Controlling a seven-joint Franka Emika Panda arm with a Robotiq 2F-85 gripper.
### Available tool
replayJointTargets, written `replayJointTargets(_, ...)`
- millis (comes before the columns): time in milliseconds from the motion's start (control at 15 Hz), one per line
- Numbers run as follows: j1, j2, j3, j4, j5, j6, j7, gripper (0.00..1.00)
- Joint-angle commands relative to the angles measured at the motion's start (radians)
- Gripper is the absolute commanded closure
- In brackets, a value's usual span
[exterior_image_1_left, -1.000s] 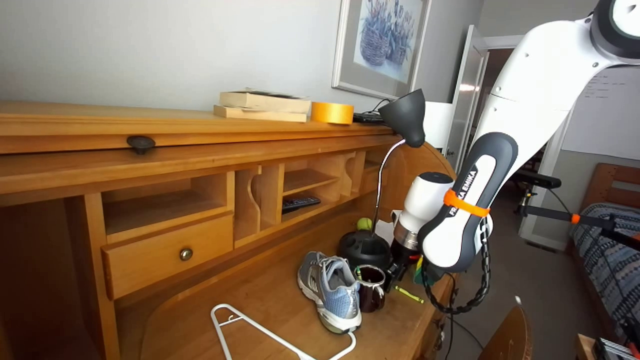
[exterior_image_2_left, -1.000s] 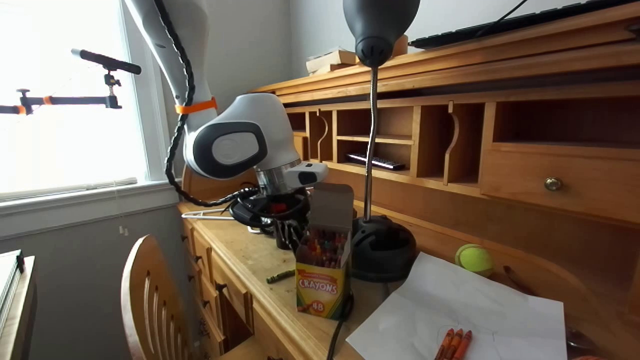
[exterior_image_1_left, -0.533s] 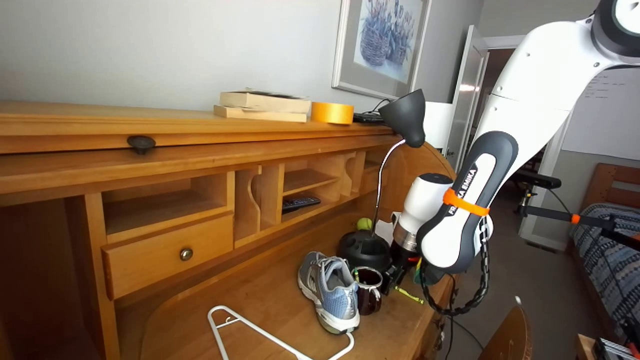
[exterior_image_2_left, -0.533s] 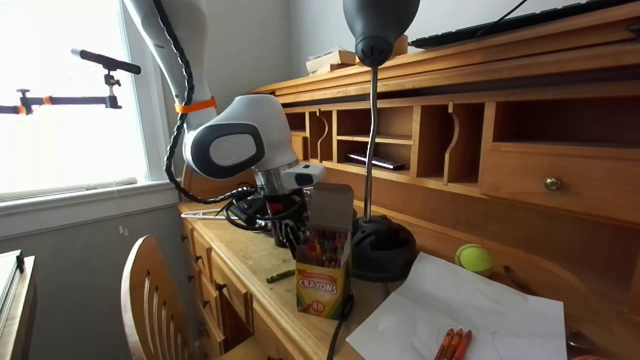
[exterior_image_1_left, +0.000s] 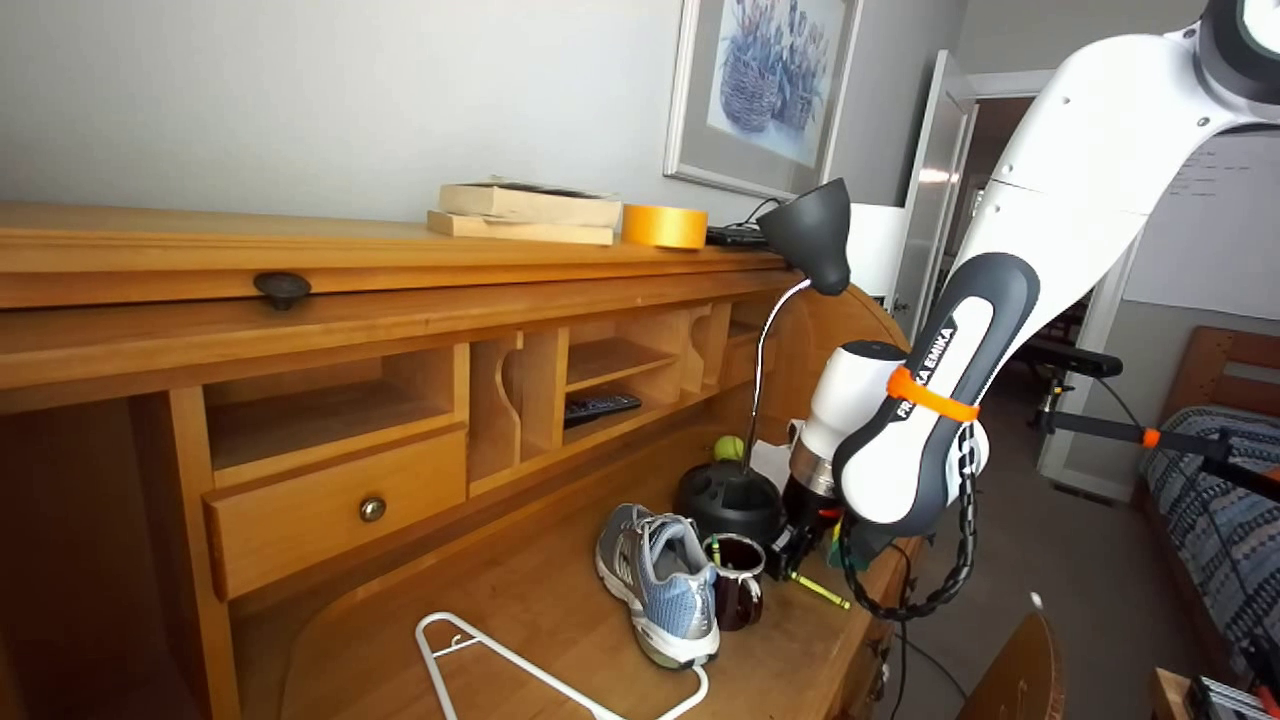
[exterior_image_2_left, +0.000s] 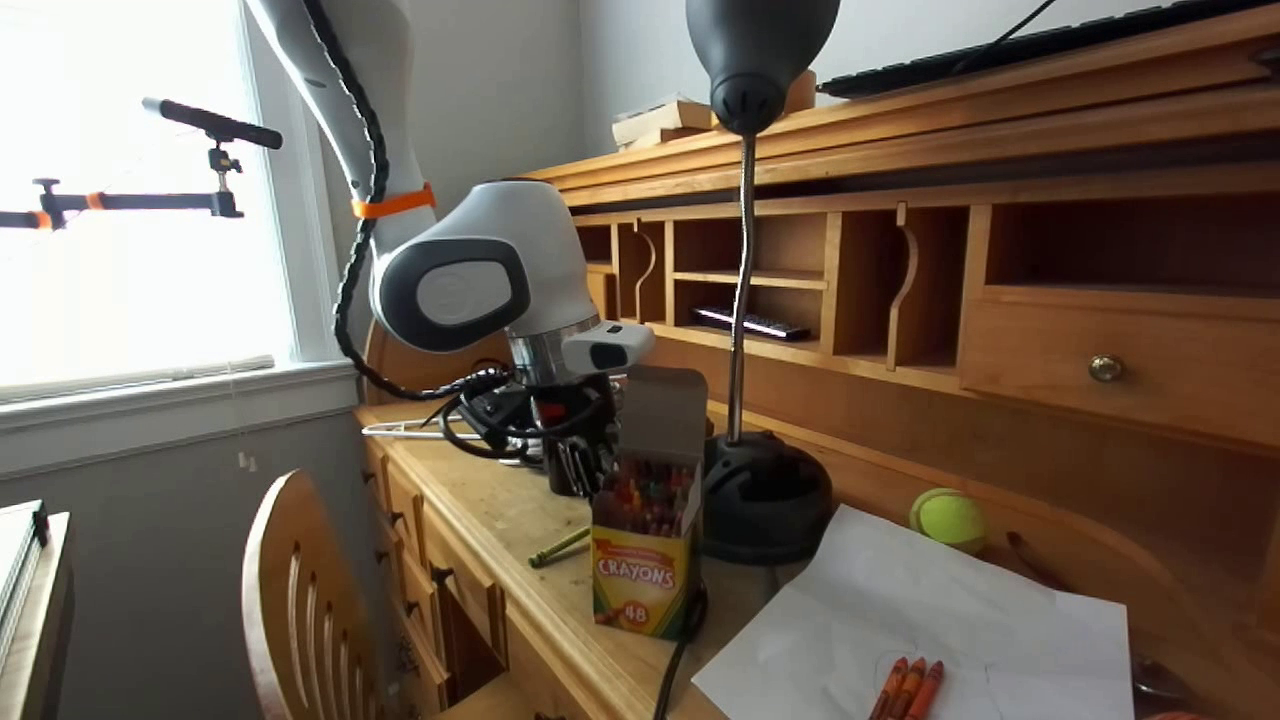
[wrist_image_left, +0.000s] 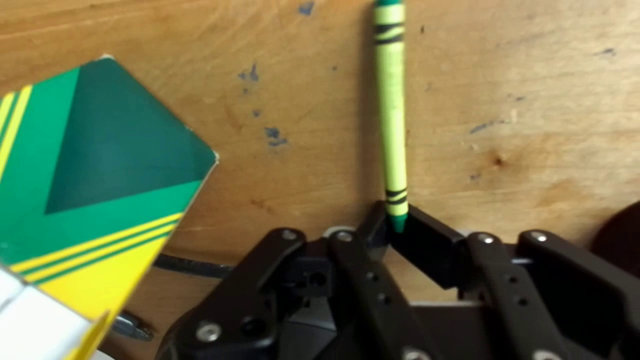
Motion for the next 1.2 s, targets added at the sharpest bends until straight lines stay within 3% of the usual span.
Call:
replayJointTargets(0,-0.001,-0.01,0.01,-0.015,0.029,-0.062,0.019,0.98)
replayJointTargets(400,0.013,-0.02,-0.007,-0.016,0.031,-0.087,0.043,0.97)
replayJointTargets(533,0.022,-0.021,-0.018,-0.016,0.029,-0.09,0.055,0.63)
replayJointTargets(933,0.011,-0.039,-0.003,-0.032,0.034,-0.102,0.056,0.18)
replayJointTargets(1133,0.008,-0.049,0.004,-0.046,0.037,-0.114,0.054,0.02)
